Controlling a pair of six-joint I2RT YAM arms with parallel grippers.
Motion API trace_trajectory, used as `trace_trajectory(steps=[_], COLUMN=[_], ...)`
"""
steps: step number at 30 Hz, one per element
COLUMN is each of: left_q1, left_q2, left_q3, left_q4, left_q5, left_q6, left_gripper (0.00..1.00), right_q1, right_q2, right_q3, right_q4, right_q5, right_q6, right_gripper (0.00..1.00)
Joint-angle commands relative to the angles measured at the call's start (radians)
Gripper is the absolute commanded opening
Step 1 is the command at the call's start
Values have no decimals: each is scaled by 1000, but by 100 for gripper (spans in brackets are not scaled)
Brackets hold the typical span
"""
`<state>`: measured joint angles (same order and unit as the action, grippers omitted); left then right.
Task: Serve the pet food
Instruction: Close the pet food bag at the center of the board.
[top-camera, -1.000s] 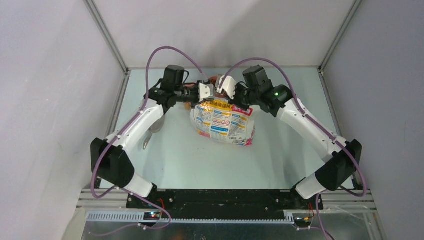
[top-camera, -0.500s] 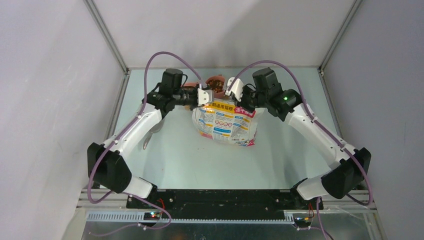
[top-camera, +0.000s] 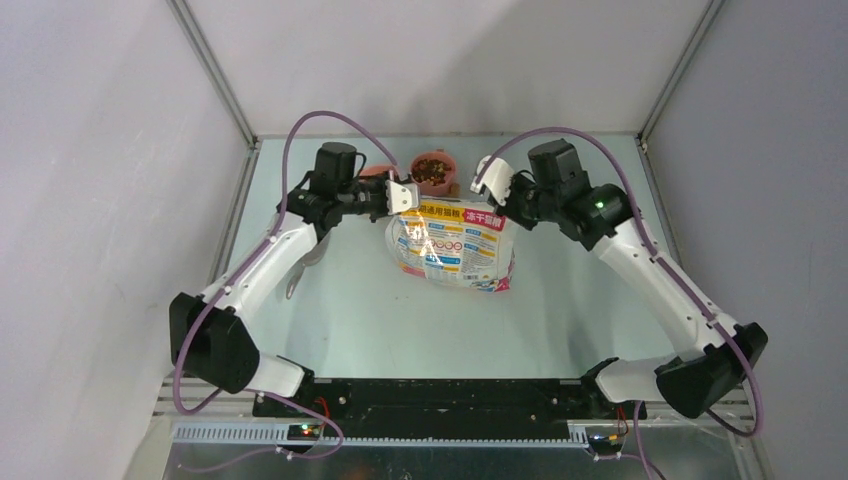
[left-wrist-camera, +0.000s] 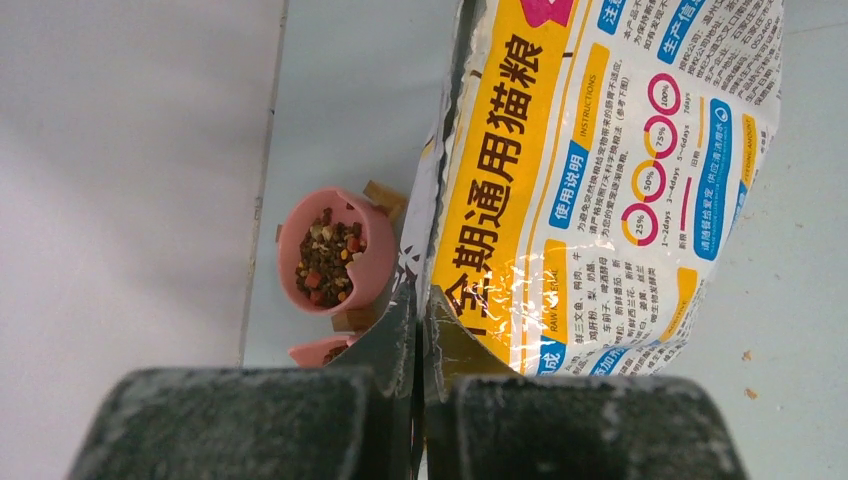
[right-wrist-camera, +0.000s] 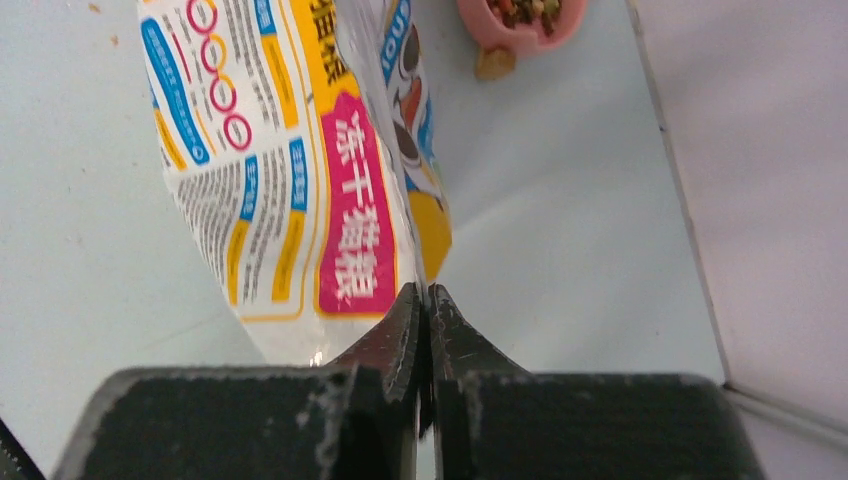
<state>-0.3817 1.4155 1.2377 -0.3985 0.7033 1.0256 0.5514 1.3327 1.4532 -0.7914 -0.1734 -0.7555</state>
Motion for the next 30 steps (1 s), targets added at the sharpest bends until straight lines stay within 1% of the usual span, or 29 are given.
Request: trace_trajectory(steps=[1, 4, 7, 12, 15, 19, 24, 26, 30], left_q1=[130, 135, 137, 137, 137, 142, 143, 143, 144], left_q2=[-41, -43, -44, -47, -50, -58, -75, -87, -112], left_q3=[-11, -10, -9, -10, -16, -39, -96, -125, -170], left_q4=[-40, -36, -33, -22, -19, -4, 63, 109, 185], left_q5=[-278, -270, -260, -251, -256, -268, -282, -291, -312], left_q6=[44, 40, 33, 21, 21, 22, 13, 7, 0], left_gripper=[0, 0, 0, 0, 0, 0, 0, 0, 0], right_q1=[-63, -63, -66, -73, -76, -86, -70, -59, -51], right_q2=[-67, -82, -89, -109, -133, -194, -302, -334, -356], right_q3=[-12, -24, -28, -34, -58, -138, -330, -378, -417], right_q4=[-217, -222, -227, -214, -180, -88, 144, 201, 242], right_q5=[252, 256, 256, 266, 309, 376, 431, 443, 454], right_q6=[-6, -5, -3, -7, -14, -53, -111, -130, -144], right_gripper=[7, 5, 0, 0, 0, 0, 0, 0, 0])
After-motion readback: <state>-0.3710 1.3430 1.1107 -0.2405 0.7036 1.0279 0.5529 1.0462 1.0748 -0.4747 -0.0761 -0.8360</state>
